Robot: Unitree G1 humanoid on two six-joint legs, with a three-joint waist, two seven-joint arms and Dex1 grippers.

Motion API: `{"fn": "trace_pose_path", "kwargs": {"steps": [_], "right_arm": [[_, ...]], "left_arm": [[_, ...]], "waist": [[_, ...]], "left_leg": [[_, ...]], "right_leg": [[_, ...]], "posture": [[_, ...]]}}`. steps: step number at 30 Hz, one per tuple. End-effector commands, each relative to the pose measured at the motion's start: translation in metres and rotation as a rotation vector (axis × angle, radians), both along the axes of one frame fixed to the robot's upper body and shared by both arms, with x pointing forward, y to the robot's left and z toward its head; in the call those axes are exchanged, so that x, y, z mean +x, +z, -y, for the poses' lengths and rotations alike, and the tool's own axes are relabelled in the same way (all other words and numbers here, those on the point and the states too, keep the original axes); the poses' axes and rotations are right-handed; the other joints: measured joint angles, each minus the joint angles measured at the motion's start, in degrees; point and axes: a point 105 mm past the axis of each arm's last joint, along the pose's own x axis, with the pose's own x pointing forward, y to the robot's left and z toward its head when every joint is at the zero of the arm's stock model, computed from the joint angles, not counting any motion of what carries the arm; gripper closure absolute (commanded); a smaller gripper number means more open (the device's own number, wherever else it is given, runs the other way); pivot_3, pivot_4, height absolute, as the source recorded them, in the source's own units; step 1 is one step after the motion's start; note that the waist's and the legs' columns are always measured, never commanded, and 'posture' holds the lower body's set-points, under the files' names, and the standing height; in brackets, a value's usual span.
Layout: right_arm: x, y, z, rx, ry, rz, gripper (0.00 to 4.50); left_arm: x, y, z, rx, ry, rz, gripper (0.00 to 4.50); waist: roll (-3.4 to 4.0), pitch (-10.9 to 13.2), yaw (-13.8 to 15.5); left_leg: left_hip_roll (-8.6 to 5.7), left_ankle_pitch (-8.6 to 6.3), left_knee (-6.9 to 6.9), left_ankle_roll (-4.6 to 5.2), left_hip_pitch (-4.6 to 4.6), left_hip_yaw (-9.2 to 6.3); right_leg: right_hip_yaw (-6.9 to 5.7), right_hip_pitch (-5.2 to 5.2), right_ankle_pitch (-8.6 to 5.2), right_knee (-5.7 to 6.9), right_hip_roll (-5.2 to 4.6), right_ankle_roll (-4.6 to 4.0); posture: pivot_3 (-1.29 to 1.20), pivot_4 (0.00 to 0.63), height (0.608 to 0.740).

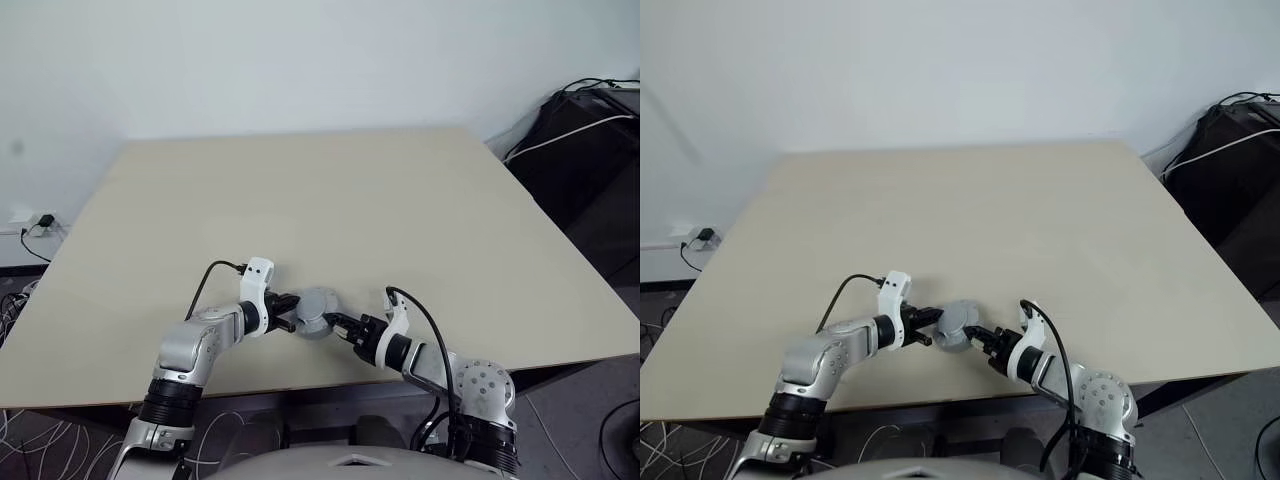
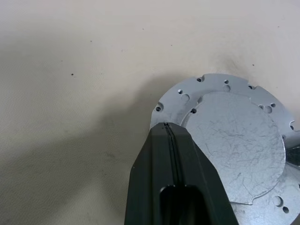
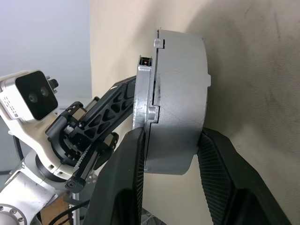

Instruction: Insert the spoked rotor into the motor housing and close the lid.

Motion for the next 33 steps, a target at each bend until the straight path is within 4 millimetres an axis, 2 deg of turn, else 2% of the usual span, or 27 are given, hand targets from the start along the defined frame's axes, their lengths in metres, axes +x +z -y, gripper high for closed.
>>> {"fn": "trace_pose_path", "kwargs": {"steps": [1,13,19,28,31,33], "right_arm": [[0.002,0.018,-0.024,0.094,0.037,0.059,3.16],[0.003,0.019,-0.020,0.105,0.009,0.059,3.16],[0.004,0.021,-0.019,0.114,0.002,0.065,3.17],[0.013,0.030,-0.008,0.127,-0.029,0.114,3.17],[0.014,0.031,-0.008,0.135,-0.035,0.119,3.17],[0.017,0.035,-0.007,0.150,-0.054,0.133,3.17]], "left_arm": [[-0.011,0.002,0.022,-0.056,-0.076,-0.015,4.50],[-0.009,0.007,0.013,-0.091,-0.013,0.015,4.50],[-0.001,0.023,0.005,-0.148,0.045,0.086,4.50],[0.018,0.056,-0.038,-0.215,0.321,0.319,4.50],[0.015,0.068,-0.053,-0.322,0.431,0.359,4.50],[0.007,0.065,-0.058,-0.378,0.472,0.332,4.50]], "waist": [[0.00,0.0,0.0],[0.01,0.0,0.1],[0.00,0.1,0.1],[-0.02,0.2,0.1],[-0.05,0.2,0.2],[-0.08,0.2,0.2]], "left_leg": [[0.00,0.00,0.00,0.00,0.00,0.00],[0.00,0.00,-0.01,0.00,-0.01,0.00],[0.00,-0.01,-0.01,0.01,-0.08,0.00],[0.01,-0.01,-0.03,0.01,-0.13,0.01],[0.01,-0.02,-0.03,0.02,-0.14,0.02],[0.00,-0.02,-0.02,0.03,-0.15,0.02]], "right_leg": [[0.00,0.00,0.00,0.00,0.00,0.00],[0.00,-0.02,0.00,-0.01,0.00,-0.01],[0.00,-0.08,-0.01,-0.01,0.00,-0.04],[0.02,-0.15,0.15,-0.02,0.00,-0.25],[0.01,-0.14,0.16,-0.02,0.00,-0.27],[0.00,-0.14,0.16,-0.04,-0.01,-0.27]], "posture": [[0.00,0.000,0.740],[0.00,0.000,0.740],[0.00,0.000,0.740],[0.00,0.000,0.740],[0.00,0.000,0.740],[0.00,0.000,0.740]]}}
